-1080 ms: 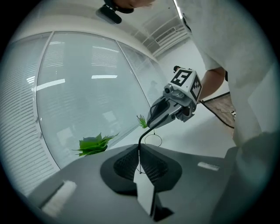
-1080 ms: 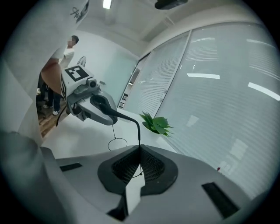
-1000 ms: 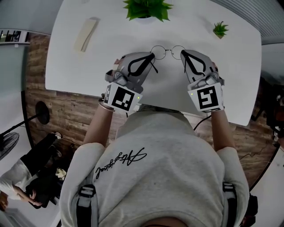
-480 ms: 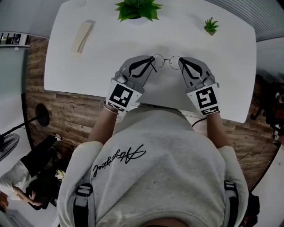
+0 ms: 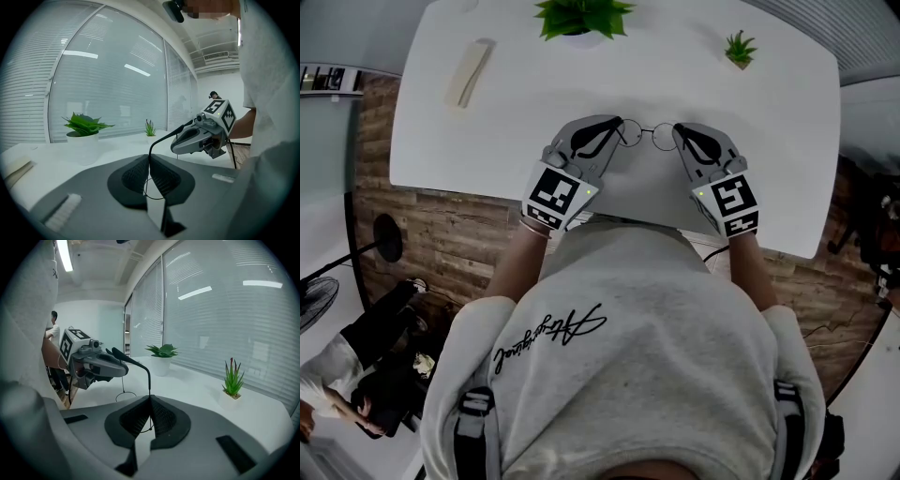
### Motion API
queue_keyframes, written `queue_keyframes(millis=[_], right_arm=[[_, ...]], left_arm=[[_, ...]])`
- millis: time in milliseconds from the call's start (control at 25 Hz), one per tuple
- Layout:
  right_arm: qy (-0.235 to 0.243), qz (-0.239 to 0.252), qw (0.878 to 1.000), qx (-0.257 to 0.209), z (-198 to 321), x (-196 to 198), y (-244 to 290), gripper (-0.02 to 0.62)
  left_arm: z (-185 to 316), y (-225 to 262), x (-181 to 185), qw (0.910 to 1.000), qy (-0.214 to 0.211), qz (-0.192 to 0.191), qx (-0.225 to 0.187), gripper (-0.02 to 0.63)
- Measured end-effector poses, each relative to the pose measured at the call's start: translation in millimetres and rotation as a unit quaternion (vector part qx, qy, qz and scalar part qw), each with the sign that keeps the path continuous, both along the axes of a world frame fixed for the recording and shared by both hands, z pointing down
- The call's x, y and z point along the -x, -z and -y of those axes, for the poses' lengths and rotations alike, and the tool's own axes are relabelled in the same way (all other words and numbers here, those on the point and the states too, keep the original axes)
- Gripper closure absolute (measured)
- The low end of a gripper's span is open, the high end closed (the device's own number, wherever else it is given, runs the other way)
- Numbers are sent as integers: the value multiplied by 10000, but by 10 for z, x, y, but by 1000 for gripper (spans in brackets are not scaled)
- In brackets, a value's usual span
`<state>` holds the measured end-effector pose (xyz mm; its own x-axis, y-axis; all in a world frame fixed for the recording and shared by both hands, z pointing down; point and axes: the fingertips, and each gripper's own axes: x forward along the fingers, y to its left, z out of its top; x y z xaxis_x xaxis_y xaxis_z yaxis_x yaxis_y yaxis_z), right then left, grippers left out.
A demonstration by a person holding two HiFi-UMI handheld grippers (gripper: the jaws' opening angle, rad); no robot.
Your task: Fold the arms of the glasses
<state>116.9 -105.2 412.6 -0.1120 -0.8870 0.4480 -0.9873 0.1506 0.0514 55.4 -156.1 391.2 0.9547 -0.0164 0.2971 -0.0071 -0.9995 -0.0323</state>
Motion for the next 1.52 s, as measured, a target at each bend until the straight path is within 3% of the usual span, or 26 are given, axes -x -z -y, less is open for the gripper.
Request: queue_keyframes(millis=[640, 1000, 1240, 1520], right_arm=[[-11, 19, 9999, -111, -8, -73, -137, 594], [-40, 111, 9998, -135, 2, -106, -169, 594], [51, -40, 9997, -230, 12, -81, -162, 594], [105, -535, 9985, -105, 32, -30, -187, 594]], left_arm=[[45, -84, -114, 9994, 296, -16, -172, 600], [53, -147, -95, 9987, 500, -76, 48, 600], [82, -151, -104, 9980, 606, -175, 64, 600], [74, -161, -79, 9982, 532, -215, 197, 600]])
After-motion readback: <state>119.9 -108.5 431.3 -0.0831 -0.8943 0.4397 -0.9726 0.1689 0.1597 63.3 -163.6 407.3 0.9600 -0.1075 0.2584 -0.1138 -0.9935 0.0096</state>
